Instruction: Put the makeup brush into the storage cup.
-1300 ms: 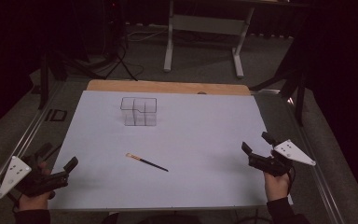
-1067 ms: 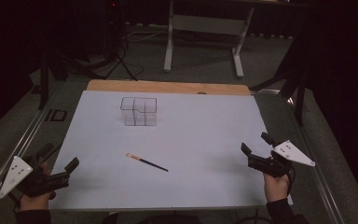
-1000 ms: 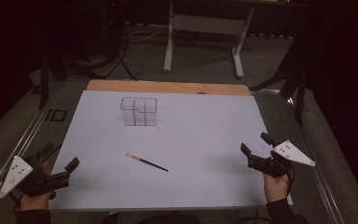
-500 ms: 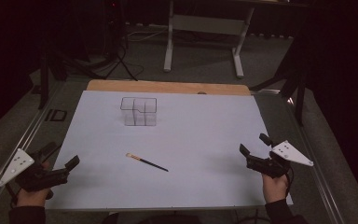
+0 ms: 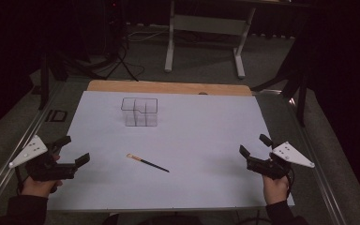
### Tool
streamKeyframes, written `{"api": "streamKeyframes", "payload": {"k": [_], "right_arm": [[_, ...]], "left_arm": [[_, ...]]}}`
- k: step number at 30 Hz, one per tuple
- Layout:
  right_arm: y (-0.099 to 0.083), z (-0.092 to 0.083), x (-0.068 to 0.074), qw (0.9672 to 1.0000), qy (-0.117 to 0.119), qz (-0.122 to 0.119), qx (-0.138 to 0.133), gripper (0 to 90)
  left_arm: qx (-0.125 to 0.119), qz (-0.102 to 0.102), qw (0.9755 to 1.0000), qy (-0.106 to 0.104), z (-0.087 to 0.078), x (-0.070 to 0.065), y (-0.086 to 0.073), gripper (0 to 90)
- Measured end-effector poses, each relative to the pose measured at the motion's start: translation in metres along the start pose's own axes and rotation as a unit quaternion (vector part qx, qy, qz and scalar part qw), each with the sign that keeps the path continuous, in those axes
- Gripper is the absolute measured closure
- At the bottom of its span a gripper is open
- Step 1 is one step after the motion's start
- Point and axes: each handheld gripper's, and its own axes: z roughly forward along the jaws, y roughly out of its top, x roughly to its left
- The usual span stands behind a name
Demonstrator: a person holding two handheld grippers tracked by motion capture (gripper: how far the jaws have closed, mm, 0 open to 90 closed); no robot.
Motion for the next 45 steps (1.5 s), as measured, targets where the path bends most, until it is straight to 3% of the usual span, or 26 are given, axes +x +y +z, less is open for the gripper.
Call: {"api": "streamKeyframes", "payload": {"k": [3,6,11,16,18,20,23,27,31,34,37,39,40,43,45], "right_arm": [[0.000,0.000,0.001,1.0000,0.001,0.000,0.000,12.2],[0.000,0.000,0.001,1.0000,0.002,-0.003,0.000,12.2],[0.000,0.000,0.001,1.0000,0.002,0.000,0.001,12.2],[0.000,0.001,0.001,1.0000,0.004,-0.001,0.003,12.3],[-0.001,0.002,0.001,1.0000,0.005,-0.001,0.004,12.3],[0.000,0.002,0.001,1.0000,0.004,-0.002,0.004,12.3],[0.000,0.002,0.001,1.0000,0.005,-0.002,0.003,12.3],[0.000,0.002,0.002,1.0000,0.007,-0.002,0.004,12.3],[-0.001,0.003,0.002,0.9999,0.009,-0.003,0.006,12.3],[0.000,0.002,0.003,0.9999,0.010,-0.001,0.006,12.3],[0.000,0.002,0.003,0.9999,0.012,0.000,0.005,12.3],[-0.001,0.003,0.004,0.9999,0.013,-0.003,0.007,12.3],[-0.001,0.003,0.004,0.9999,0.014,-0.002,0.009,12.3],[-0.001,0.004,0.004,0.9998,0.016,-0.002,0.009,12.4],[-0.001,0.005,0.004,0.9998,0.017,-0.003,0.011,12.4]], "left_arm": [[0.031,0.003,0.9992,-0.026,0.007,-0.002,0.009,0.1],[0.047,0.014,0.9976,-0.048,0.012,-0.002,0.017,0.0],[0.072,0.046,0.9948,-0.056,0.022,-0.003,0.029,0.0],[0.087,0.067,0.9907,-0.079,0.034,-0.003,0.041,0.0],[0.096,0.078,0.9886,-0.086,0.038,-0.004,0.046,0.0],[0.112,0.091,0.9844,-0.100,0.045,-0.006,0.052,0.0],[0.123,0.101,0.9806,-0.115,0.050,-0.009,0.057,0.0],[0.152,0.125,0.9711,-0.135,0.060,-0.016,0.065,0.1],[0.171,0.153,0.9637,-0.137,0.071,-0.025,0.068,0.1],[0.194,0.173,0.9552,-0.142,0.083,-0.030,0.065,0.1],[0.213,0.182,0.9473,-0.154,0.095,-0.034,0.063,0.1],[0.218,0.186,0.9443,-0.161,0.101,-0.037,0.062,0.1],[0.223,0.189,0.9418,-0.166,0.103,-0.038,0.061,0.1],[0.245,0.208,0.9306,-0.175,0.113,-0.042,0.057,0.4],[0.254,0.214,0.9261,-0.179,0.119,-0.043,0.056,0.9]]}}
